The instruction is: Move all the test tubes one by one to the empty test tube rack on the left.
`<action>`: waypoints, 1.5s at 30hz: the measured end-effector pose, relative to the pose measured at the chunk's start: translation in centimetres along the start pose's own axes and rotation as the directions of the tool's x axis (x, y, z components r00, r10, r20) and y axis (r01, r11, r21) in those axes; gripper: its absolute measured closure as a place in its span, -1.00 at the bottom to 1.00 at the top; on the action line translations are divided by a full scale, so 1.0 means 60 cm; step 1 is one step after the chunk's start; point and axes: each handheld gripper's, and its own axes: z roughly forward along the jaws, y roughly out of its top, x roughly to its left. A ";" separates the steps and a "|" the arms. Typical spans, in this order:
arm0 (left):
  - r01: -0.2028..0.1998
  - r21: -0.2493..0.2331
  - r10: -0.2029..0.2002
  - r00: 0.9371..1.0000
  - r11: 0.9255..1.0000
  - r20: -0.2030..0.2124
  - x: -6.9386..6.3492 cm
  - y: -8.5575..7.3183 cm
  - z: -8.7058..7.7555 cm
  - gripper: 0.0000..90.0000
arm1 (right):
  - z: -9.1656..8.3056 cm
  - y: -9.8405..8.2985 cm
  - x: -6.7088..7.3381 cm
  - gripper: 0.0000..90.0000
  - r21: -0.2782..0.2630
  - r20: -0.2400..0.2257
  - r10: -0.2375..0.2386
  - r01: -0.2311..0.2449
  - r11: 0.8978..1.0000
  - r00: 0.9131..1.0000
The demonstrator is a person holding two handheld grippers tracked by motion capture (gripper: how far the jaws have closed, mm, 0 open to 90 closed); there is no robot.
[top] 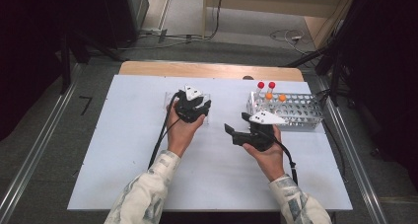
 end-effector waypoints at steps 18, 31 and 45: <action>0.038 -0.001 -0.038 0.999 0.999 0.029 0.009 -0.011 -0.037 -0.39 | -0.043 -0.010 -0.055 -0.55 -0.028 0.085 0.044 -0.041 0.999 0.995; 0.059 -0.009 -0.058 0.996 0.998 0.063 0.004 -0.037 -0.066 -0.40 | -0.049 -0.017 -0.095 -0.47 -0.032 0.186 0.076 -0.071 0.997 0.980; 0.066 0.001 -0.066 0.994 0.998 0.082 0.007 -0.059 -0.077 -0.40 | -0.008 -0.032 -0.116 0.05 -0.026 0.260 0.066 -0.062 0.998 0.963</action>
